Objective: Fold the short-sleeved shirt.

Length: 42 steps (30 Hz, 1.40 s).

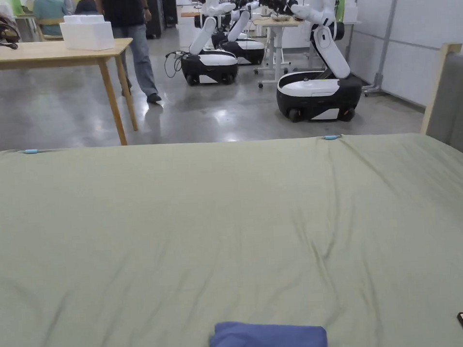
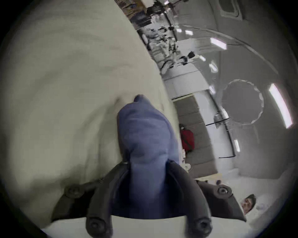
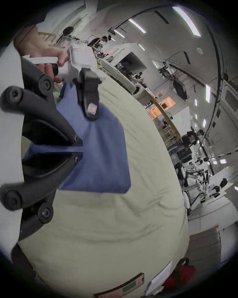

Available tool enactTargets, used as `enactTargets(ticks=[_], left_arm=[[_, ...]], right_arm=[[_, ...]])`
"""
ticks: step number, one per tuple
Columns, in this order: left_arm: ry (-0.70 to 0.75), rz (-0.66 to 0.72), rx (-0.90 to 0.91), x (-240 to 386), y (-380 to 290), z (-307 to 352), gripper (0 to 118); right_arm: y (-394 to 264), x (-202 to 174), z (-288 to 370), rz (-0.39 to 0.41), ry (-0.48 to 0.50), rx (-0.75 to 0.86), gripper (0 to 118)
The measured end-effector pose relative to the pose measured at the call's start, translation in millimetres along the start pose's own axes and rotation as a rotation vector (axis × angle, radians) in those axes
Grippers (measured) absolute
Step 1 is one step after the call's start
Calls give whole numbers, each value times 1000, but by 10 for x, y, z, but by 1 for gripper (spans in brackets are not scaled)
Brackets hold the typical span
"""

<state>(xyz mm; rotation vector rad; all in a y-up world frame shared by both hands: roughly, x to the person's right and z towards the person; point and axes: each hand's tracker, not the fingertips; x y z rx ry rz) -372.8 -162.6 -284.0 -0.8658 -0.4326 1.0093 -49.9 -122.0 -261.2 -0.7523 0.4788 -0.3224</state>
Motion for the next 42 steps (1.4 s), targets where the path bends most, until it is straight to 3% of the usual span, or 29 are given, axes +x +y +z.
enactTargets(ticks=[3,6,12,18,19,20,22,24,25,26,27,28,31,33,35,36,37,38,42], left_arm=[[-13,-30,4,92,47,116,26],[47,-195,40,206,262,593,26],[313,-457,100,-12,1122,1962,26],[453,-395,66,-665,2061,3004,26],[498,-367,68,-810,2145,3071,26],[596,-455,121,-911,2230,3134,26],[598,-371,92,-1117,2307,3153,26],[603,-379,113,-1140,2256,3138,26],[541,-286,76,-1138,2192,3141,31],[547,-290,98,-1094,2163,3176,52],[576,-325,121,-1034,2140,3226,95],[652,-399,132,-937,2108,3287,111],[867,-504,247,-466,1957,3394,106],[836,-585,329,-122,1805,3371,97],[785,-709,413,356,1624,3207,69],[781,-762,443,556,1544,3075,38],[783,-832,478,816,1439,2896,15],[777,-895,532,1029,1350,2740,9],[626,-981,603,1660,1275,2135,6]], right_arm=[[7,-35,13,2,0,2,9],[40,-132,104,23,25,36,9],[178,-386,137,83,37,68,9],[193,-645,52,109,65,75,9],[186,-684,31,114,69,71,9],[176,-712,14,118,70,67,9],[163,-752,-7,128,70,61,9],[159,-744,-10,130,71,59,9],[159,-737,-9,129,71,58,9],[160,-731,-10,128,70,54,9],[165,-723,-5,129,66,49,9],[176,-716,19,134,58,47,9],[247,-663,116,154,41,49,9],[337,-629,171,178,21,55,9],[517,-610,232,212,-34,80,9],[612,-584,261,223,-57,104,9],[761,-597,333,234,-84,152,9],[896,-618,404,243,-107,198,9],[1513,-766,738,301,-171,387,9]])
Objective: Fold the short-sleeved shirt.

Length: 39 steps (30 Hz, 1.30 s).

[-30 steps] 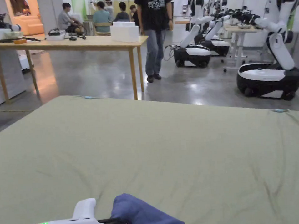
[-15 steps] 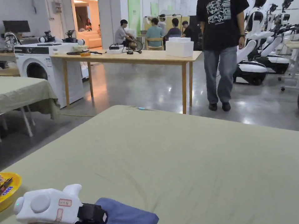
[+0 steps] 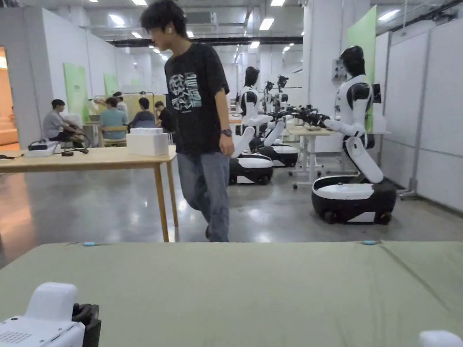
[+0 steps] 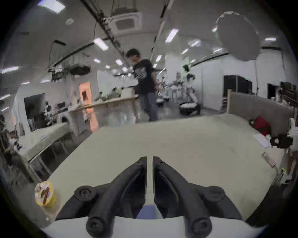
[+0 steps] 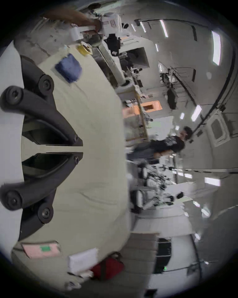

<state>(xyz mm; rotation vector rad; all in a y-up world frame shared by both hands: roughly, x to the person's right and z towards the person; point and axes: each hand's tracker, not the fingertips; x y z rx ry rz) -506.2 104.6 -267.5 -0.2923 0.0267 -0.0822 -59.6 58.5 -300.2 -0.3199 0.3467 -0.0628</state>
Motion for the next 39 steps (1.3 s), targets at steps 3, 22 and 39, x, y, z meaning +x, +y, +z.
enactTargets(ticks=[3,22,39], left_arm=[[-19,-10,80,607,343,-101,6],[1,14,124,1138,687,-168,55],[2,45,174,1127,694,-7,118]], right_arm=[[452,76,-13,50,-75,110,9],[950,52,-37,123,-116,169,28],[958,-134,-9,158,-134,203,118]])
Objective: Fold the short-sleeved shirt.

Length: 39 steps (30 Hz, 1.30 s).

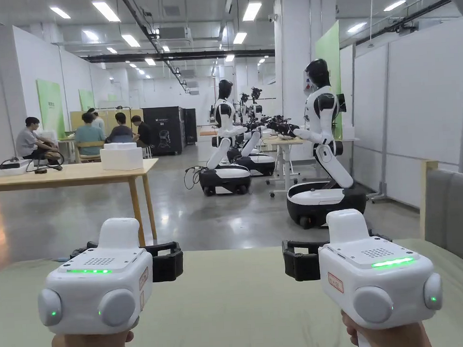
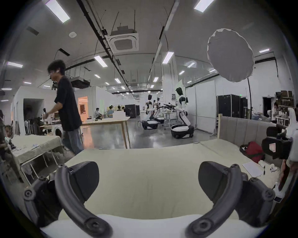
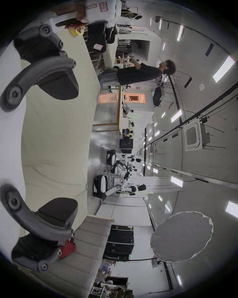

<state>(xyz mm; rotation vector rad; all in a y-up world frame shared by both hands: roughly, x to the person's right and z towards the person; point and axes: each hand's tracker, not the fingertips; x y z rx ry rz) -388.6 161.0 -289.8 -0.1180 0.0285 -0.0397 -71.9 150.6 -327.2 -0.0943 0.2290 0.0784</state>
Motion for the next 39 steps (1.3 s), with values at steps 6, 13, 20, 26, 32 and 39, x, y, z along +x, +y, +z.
enactTargets(ticks=[6,13,20,26,32,39], left_arm=[[-6,11,28,19,59,77,118],[-14,14,32,22,73,106,118],[-23,25,30,35,60,114,118],[-21,33,33,37,54,113,118],[-24,39,35,40,45,118,118],[-29,42,36,55,44,141,118]], right_arm=[[31,-38,-15,-34,-4,-36,118],[120,-90,-4,-64,-46,-81,118],[157,-205,34,-40,-119,-84,118],[163,-284,68,-10,-140,-64,118],[150,-281,68,-23,-131,-68,118],[131,-244,75,-39,-116,-67,118]])
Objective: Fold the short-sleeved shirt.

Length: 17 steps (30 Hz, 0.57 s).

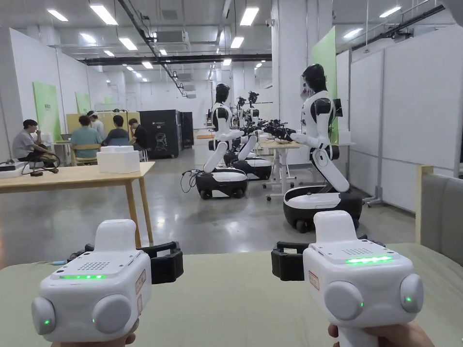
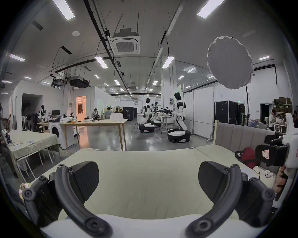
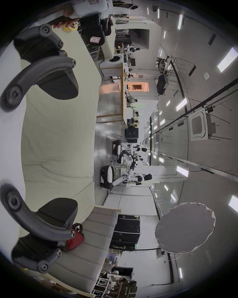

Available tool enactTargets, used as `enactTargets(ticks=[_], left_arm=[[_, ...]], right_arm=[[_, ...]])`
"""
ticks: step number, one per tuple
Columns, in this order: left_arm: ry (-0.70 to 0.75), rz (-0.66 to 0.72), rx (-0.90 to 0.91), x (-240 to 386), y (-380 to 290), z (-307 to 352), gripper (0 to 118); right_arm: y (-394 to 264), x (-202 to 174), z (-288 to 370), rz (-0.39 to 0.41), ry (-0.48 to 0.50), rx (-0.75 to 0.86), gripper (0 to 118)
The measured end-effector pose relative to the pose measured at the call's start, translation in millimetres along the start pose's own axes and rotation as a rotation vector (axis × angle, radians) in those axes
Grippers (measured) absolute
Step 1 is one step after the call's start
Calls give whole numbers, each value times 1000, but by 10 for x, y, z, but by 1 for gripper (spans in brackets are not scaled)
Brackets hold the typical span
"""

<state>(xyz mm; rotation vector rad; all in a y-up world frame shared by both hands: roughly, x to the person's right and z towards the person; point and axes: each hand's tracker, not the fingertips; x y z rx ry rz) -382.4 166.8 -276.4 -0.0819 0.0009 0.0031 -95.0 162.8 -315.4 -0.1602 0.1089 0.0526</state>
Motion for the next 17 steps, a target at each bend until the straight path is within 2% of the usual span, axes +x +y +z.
enactTargets(ticks=[10,12,15,17], left_arm=[[-2,-6,-3,-13,-14,-1,118],[-1,-2,2,-10,-11,11,118],[-5,1,7,-12,-7,26,118],[-1,-5,5,-3,-4,21,118]], right_arm=[[-25,29,53,-19,13,18,118],[-33,0,45,-18,-27,28,118],[-37,4,30,-19,-28,13,118],[-65,49,45,-55,32,26,118]])
